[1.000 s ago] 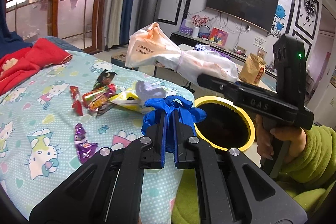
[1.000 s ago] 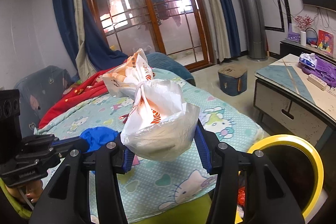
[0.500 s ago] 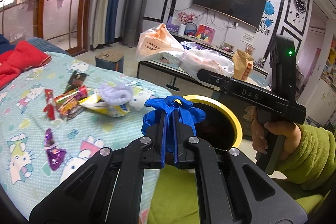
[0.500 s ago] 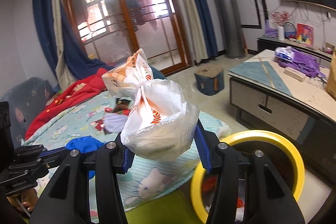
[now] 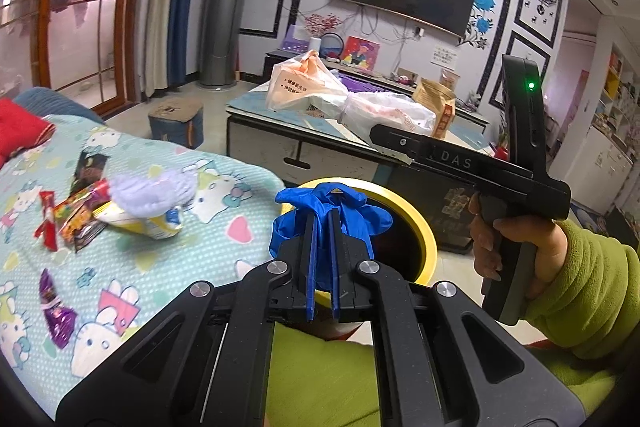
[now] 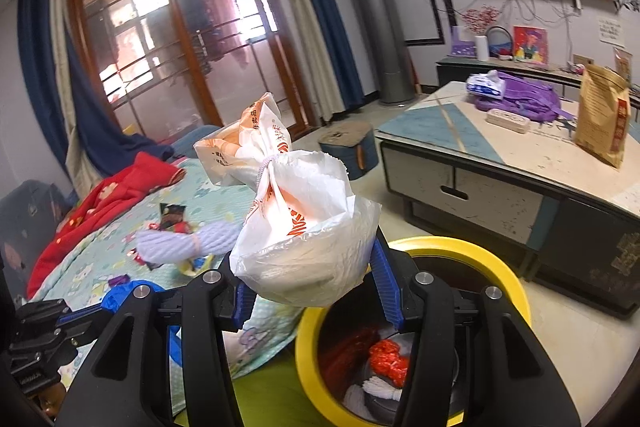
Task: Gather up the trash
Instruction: 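Carry the blue glove and white plastic bag over the yellow bin with both grippers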
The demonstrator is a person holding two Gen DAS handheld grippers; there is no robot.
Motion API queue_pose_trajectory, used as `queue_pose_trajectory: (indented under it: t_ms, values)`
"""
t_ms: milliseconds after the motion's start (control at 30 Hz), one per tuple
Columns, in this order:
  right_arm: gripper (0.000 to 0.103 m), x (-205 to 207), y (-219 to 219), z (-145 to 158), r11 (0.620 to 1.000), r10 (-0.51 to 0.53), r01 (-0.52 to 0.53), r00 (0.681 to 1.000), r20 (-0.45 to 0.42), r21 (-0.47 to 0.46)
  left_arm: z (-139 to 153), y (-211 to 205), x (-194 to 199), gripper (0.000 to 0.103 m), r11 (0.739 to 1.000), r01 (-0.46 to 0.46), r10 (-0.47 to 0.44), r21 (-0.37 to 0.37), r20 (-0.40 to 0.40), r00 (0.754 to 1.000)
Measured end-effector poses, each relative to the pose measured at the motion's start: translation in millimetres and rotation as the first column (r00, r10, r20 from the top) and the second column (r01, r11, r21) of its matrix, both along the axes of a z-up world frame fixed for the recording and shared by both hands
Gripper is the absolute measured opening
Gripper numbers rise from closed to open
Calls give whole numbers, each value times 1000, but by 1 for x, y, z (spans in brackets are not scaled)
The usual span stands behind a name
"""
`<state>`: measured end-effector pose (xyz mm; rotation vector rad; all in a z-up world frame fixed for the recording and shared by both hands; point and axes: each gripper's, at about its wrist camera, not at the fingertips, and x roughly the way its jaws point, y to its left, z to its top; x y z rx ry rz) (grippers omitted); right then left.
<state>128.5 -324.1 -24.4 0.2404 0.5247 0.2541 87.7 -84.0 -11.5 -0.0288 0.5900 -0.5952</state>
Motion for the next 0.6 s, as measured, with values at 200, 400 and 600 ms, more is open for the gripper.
queue_pose_trajectory:
  t_ms: [200,400,600]
  values:
    - [48,-3,-17,-2,999,-49,49,999,-7,1,-3,-15,10,2,1000,26,-26,3,-6,1000]
    - [48,-3,-32,-6,996,-92,92,995,-26,-6,-6,-27,19,2,999,49,-49,17,-10,999]
    - [48,-5,-46,-10,992,-128,128,991,-44,-10,-9,-41,24,2,997,74,-74,34,-10,997]
